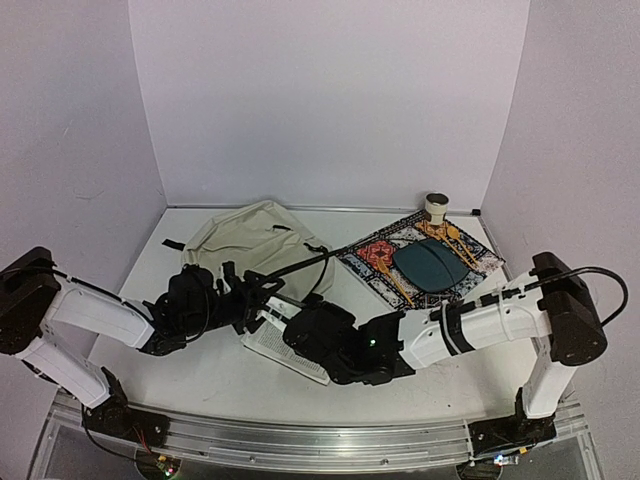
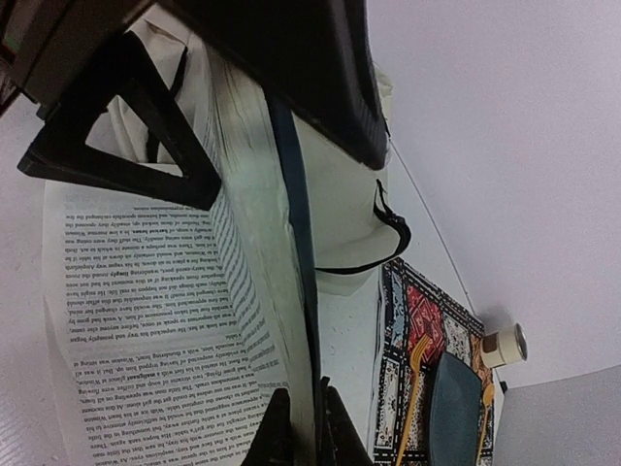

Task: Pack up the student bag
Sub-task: Pass from the right arm to the left

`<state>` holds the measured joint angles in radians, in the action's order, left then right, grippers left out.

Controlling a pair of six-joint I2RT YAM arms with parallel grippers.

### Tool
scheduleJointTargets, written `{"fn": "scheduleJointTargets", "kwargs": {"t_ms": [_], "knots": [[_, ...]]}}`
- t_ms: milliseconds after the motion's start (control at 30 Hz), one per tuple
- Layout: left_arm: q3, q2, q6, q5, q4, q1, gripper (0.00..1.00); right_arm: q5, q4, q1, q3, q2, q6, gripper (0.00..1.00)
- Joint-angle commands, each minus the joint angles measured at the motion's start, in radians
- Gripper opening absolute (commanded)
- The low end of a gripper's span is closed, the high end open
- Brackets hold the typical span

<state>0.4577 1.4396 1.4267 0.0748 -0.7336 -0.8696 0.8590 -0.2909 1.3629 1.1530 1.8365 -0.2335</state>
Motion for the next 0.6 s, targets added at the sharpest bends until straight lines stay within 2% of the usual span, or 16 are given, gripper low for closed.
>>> {"fn": "scheduleJointTargets", "kwargs": {"t_ms": [0,133,200,267,300,567], "knots": [[0.041,0.009,0.009,0.019,-0.018,0.003,0.6,0.04,-0.088,0.014,0.048,0.005,-0.034,0.0],[0.03,-0.013,0.003,-0.002,-0.02,0.003,0.28,0.02,-0.091,0.022,0.037,-0.003,-0.047,0.0],[0.025,-0.027,0.0,-0.009,-0.018,0.003,0.13,-0.013,-0.093,0.022,0.025,-0.023,-0.042,0.06],[0.019,-0.042,-0.002,-0.015,-0.019,0.003,0.02,-0.048,-0.092,0.023,0.01,-0.047,-0.03,0.12],[0.015,-0.049,-0.002,-0.016,-0.019,0.003,0.0,-0.073,-0.087,0.024,0.003,-0.061,-0.018,0.16],[0.003,-0.136,-0.017,-0.015,-0.025,0.003,0.0,-0.369,-0.043,0.02,-0.104,-0.255,0.184,0.54]]}}
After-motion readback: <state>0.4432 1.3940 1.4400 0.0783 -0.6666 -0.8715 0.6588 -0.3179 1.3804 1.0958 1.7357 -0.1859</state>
